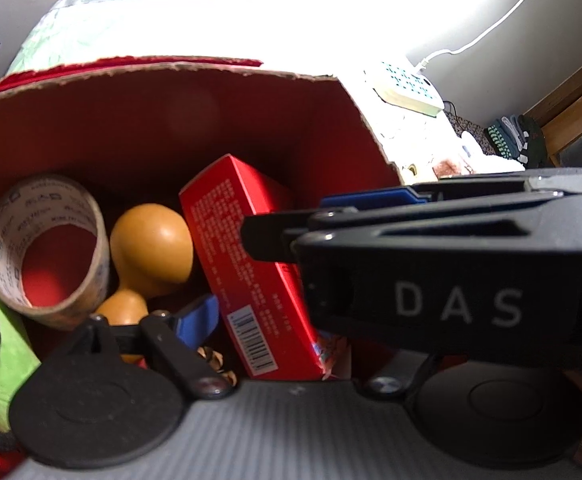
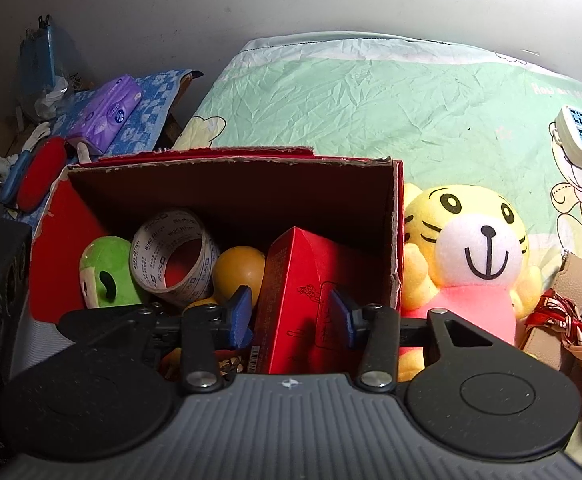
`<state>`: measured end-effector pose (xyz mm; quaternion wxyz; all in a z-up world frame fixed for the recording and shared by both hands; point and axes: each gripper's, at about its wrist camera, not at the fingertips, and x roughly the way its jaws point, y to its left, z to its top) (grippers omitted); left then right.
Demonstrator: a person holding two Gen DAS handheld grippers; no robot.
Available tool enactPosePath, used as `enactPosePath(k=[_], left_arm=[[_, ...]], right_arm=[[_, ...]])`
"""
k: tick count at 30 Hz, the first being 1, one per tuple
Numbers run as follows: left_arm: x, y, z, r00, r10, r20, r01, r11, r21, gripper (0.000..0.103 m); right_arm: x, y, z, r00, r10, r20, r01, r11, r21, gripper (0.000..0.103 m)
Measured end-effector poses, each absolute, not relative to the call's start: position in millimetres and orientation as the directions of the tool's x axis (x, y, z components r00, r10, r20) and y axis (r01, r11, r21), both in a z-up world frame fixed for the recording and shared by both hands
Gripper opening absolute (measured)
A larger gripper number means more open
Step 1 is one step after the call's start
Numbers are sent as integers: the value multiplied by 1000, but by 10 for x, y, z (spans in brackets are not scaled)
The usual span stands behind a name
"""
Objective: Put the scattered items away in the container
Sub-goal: 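Open the right tool to release the red packet box upright in the box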
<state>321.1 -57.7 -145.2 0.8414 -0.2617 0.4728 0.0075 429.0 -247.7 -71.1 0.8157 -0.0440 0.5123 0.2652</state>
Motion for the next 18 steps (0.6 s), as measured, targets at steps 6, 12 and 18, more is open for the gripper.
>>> enactPosePath(k=[6, 12, 18], left_arm=[[3235, -633, -1424, 526, -218, -822, -249, 885, -394, 87], [3032, -544, -1252, 557, -138, -819, -299, 887, -353, 88], [2850, -480, -1165, 532, 1, -847, -363, 904, -227, 88]], right_arm=[[4282, -2492, -710, 312, 407, -858, -478, 848, 228, 43], [4238, -2562, -697, 334, 403, -852, -442, 865, 236, 39], [4132, -2615, -656, 359, 400, -844, -396, 884, 250, 39]])
